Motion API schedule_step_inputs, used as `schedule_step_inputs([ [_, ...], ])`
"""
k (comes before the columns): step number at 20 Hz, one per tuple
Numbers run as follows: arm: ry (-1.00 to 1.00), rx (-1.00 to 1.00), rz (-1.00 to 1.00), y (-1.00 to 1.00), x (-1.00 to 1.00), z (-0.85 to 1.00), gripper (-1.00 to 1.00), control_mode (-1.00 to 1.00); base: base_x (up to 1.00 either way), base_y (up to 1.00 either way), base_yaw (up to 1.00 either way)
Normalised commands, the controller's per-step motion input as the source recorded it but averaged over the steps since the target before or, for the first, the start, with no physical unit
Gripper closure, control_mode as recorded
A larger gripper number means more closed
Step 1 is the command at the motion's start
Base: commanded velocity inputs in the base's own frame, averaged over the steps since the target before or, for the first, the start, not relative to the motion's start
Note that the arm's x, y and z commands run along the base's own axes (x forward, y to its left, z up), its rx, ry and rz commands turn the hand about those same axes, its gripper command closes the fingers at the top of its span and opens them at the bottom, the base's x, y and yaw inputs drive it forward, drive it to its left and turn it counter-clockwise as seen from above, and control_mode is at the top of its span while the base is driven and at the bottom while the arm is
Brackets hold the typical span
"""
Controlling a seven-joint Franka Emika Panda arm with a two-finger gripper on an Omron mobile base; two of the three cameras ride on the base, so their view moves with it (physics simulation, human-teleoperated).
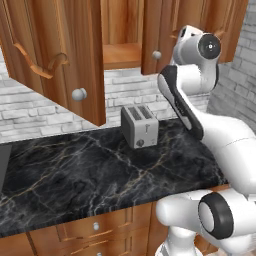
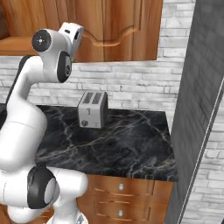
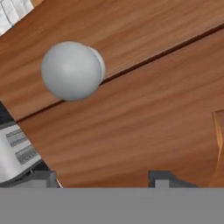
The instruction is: Close all open cabinet doors.
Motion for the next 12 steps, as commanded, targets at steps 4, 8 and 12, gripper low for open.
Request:
schedule_step_inputs([
  [4,0.0,-0.03,-0.08,-0.05,0.53,-0.04,-1.0,-1.0,0.0,0.0,0.0],
  [8,0.0,0.0,-0.05,-0.06,0.52,-0.06,-1.0,-1.0,0.0,0.0,0.0],
  [12,0.0,0.0,-0.02,-0.12,0.48,-0.18,-1.0,-1.0,0.0,0.0,0.0],
])
